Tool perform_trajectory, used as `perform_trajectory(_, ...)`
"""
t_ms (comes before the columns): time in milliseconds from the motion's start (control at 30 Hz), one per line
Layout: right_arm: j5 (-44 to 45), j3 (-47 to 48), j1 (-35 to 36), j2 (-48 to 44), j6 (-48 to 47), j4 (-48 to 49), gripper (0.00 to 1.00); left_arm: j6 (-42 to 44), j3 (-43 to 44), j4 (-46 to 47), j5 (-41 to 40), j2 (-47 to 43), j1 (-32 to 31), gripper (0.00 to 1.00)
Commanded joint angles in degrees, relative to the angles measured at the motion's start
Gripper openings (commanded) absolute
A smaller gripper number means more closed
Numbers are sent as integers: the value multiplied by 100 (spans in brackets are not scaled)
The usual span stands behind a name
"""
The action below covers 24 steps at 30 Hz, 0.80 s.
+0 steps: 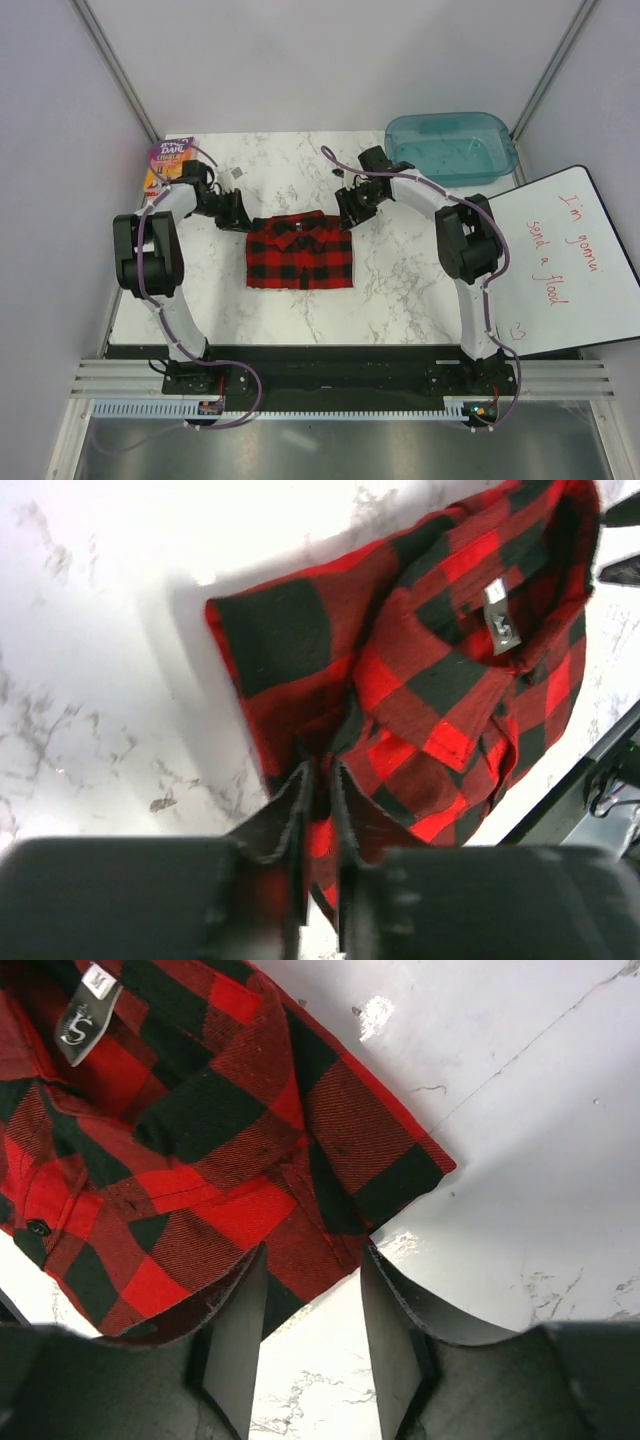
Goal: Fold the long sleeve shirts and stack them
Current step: Fold the shirt, then neatly place the folded shirt to the corner
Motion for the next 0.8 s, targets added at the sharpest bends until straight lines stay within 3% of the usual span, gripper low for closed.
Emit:
perform_trajectory(0, -170, 68, -25, 89, -138, 21, 47, 694, 292, 194, 378, -127, -113, 10)
perform_trajectory(200, 285, 130, -25, 264, -331, 109, 22, 599, 116, 528, -342, 311, -104, 3)
perform_trajectory(333, 656, 209, -25, 282, -454, 126, 7, 397, 116, 555, -912, 514, -104, 9)
perform_trajectory(400, 700, 191, -34, 178, -542, 109, 3, 344, 72, 607, -1045, 462, -104, 21)
perform_trajectory(500, 735, 147, -52, -42, -578, 109, 5, 318, 80, 669, -1072, 278, -43, 36)
perform_trajectory(600, 490, 51, -122, -428, -525, 117, 12, 318, -16, 826, -591, -195, 220, 47)
perform_trajectory(700, -98, -212, -192, -981, -359, 196, 30, 537, -209, 758, 481, -741, 379, 56)
perform_trajectory(767, -667, -632, -192, -1316, -218, 319, 46, 590, -490, 678, 1123, -1356, 336, 92)
